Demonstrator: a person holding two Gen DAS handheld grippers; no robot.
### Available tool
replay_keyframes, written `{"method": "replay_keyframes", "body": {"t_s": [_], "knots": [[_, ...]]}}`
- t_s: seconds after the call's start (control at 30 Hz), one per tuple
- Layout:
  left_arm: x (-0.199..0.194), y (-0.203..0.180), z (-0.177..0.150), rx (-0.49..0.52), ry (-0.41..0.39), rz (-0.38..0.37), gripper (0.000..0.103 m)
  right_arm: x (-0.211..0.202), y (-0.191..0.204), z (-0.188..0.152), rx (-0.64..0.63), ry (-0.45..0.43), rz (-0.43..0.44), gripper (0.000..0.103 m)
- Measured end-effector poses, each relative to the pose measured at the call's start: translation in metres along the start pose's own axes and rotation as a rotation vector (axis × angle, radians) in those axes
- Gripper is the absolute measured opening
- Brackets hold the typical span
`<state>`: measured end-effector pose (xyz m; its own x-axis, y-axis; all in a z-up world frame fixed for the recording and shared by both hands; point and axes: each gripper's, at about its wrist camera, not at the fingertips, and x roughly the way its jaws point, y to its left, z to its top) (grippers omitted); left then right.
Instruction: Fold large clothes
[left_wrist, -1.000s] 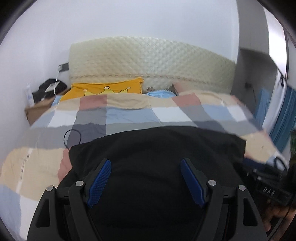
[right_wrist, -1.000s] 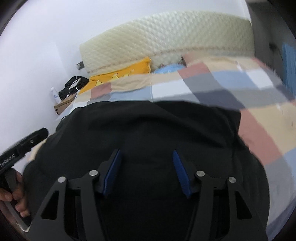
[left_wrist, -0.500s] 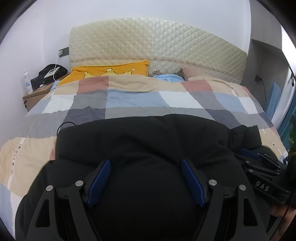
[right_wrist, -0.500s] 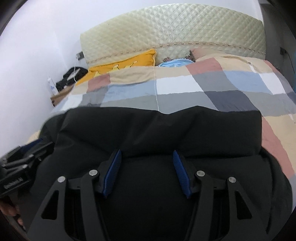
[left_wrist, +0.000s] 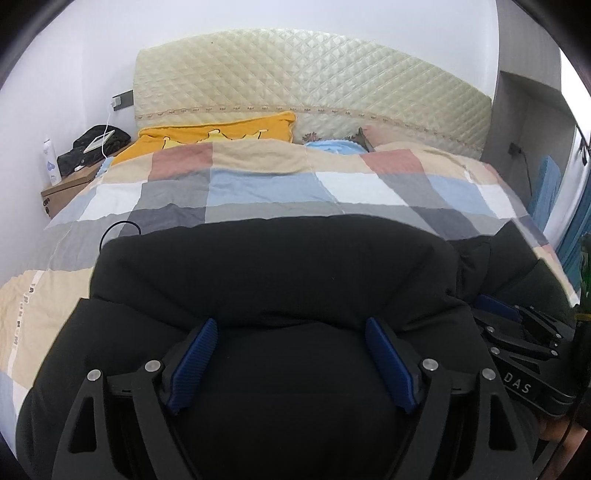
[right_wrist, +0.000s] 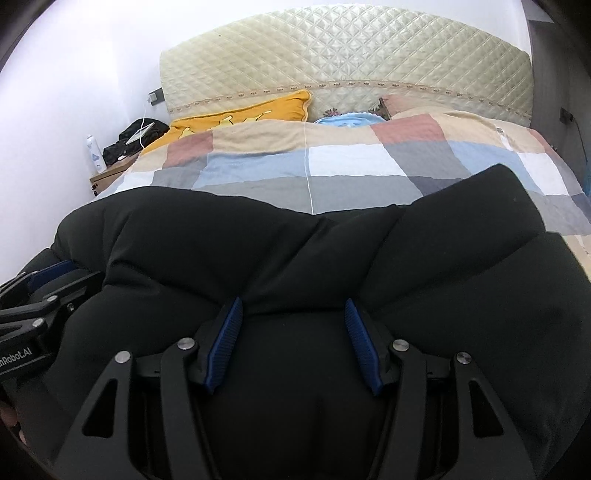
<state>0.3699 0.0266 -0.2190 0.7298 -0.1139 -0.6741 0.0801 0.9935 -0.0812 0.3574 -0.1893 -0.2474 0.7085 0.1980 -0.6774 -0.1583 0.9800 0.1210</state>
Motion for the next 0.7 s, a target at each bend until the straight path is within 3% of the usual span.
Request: {"method": "replay_keyframes", "body": {"t_s": [0.23, 0.33, 0.53, 0.7], "knots": [[-0.044, 0.016, 0.005, -0.008, -0.063, 0.017, 0.082, -0.050, -0.015, 0.004, 0.013, -0.034, 0.054, 0.059], [-0.057, 0.023, 0.010, 0.025, -0.093, 0.057, 0.082, -0.071, -0.028, 0.006, 0.018, -0.059, 0.050, 0.059], [-0.048, 0.050, -0.001, 0.008, -0.020, 0.138, 0.082, -0.076, -0.071, 0.005, 0.092, -0.065, -0.012, 0.059], [-0.037, 0.073, -0.010, -0.074, 0.010, 0.096, 0.082, -0.053, -0.091, -0.007, 0.147, 0.006, 0.008, 0.059]]}}
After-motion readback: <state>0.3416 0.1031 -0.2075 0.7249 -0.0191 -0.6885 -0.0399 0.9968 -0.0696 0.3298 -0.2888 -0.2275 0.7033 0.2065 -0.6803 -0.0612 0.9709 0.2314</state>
